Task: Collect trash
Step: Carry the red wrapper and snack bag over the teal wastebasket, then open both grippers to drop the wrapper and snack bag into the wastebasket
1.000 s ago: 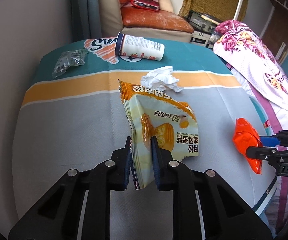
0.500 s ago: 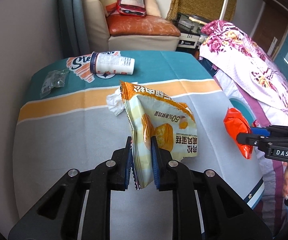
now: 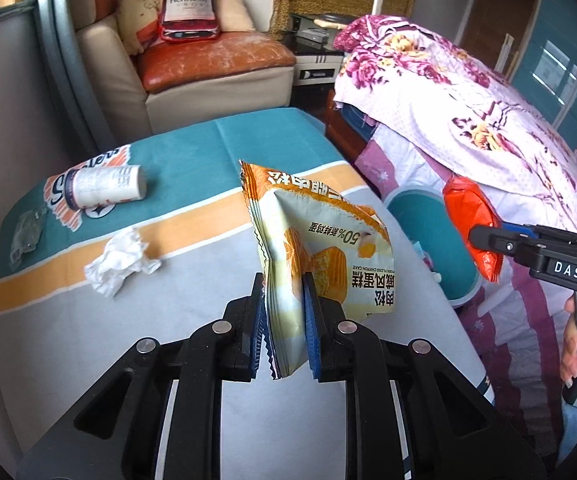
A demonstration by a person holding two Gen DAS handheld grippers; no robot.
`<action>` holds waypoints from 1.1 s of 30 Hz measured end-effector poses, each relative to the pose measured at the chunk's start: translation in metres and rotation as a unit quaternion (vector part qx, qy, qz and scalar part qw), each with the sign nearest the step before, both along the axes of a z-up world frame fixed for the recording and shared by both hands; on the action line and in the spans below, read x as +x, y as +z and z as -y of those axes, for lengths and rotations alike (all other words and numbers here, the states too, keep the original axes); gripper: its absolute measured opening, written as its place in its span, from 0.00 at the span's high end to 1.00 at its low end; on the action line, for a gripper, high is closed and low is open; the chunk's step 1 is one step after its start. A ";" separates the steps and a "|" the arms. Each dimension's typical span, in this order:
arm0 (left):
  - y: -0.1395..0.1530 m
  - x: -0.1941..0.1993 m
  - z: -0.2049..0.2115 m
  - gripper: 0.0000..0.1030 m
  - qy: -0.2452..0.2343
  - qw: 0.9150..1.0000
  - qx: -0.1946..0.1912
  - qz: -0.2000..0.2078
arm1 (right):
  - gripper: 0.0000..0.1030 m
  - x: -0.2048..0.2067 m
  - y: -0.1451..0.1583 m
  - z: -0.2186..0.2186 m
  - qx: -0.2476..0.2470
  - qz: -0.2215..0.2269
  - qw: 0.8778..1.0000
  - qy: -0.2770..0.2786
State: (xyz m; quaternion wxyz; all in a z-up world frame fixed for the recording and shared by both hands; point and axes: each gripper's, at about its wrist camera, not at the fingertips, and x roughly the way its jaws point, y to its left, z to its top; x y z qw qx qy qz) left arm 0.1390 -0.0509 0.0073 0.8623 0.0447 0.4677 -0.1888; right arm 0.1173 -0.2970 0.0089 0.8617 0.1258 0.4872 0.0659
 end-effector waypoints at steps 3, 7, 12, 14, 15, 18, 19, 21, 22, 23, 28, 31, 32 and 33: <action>-0.001 0.003 0.034 0.82 -0.022 1.000 0.000 -0.004 | 0.60 -0.003 0.004 0.029 0.004 0.009 1.000 -0.026; -0.003 0.004 0.079 0.82 -0.051 0.999 0.000 -0.010 | 0.60 -0.009 0.004 0.061 0.006 0.015 0.999 -0.050; -0.011 0.003 0.127 0.82 -0.080 0.997 -0.002 -0.020 | 0.60 -0.016 0.000 0.089 0.007 0.018 0.997 -0.071; -0.016 0.002 0.143 0.82 -0.089 0.996 -0.002 -0.028 | 0.60 -0.018 -0.002 0.099 0.010 0.018 0.997 -0.077; -0.019 0.002 0.149 0.82 -0.093 0.995 -0.001 -0.032 | 0.60 -0.019 -0.003 0.104 0.010 0.018 0.997 -0.080; -0.028 0.003 0.169 0.82 -0.104 0.994 0.004 -0.042 | 0.60 -0.023 -0.006 0.119 0.010 0.017 0.996 -0.090; -0.031 0.003 0.175 0.82 -0.108 0.993 0.006 -0.045 | 0.60 -0.024 -0.007 0.124 0.011 0.016 0.995 -0.093; -0.036 0.004 0.184 0.82 -0.114 0.992 0.008 -0.051 | 0.59 -0.025 -0.010 0.132 0.012 0.014 0.995 -0.099; -0.039 0.003 0.189 0.82 -0.118 0.992 0.010 -0.053 | 0.59 -0.026 -0.012 0.135 0.013 0.013 0.995 -0.102; -0.041 0.003 0.193 0.82 -0.122 0.991 0.012 -0.055 | 0.59 -0.026 -0.014 0.138 0.013 0.012 0.994 -0.104; -0.052 0.003 0.213 0.82 -0.136 0.989 0.016 -0.063 | 0.59 -0.025 -0.022 0.152 0.011 0.003 0.993 -0.114; -0.058 0.006 0.221 0.82 -0.141 0.987 0.017 -0.069 | 0.59 -0.023 -0.026 0.158 0.009 -0.001 0.993 -0.118; -0.060 0.007 0.223 0.82 -0.143 0.987 0.018 -0.071 | 0.59 -0.022 -0.027 0.160 0.008 -0.003 0.993 -0.120; -0.062 0.008 0.225 0.82 -0.144 0.987 0.018 -0.073 | 0.59 -0.021 -0.029 0.161 0.007 -0.004 0.992 -0.122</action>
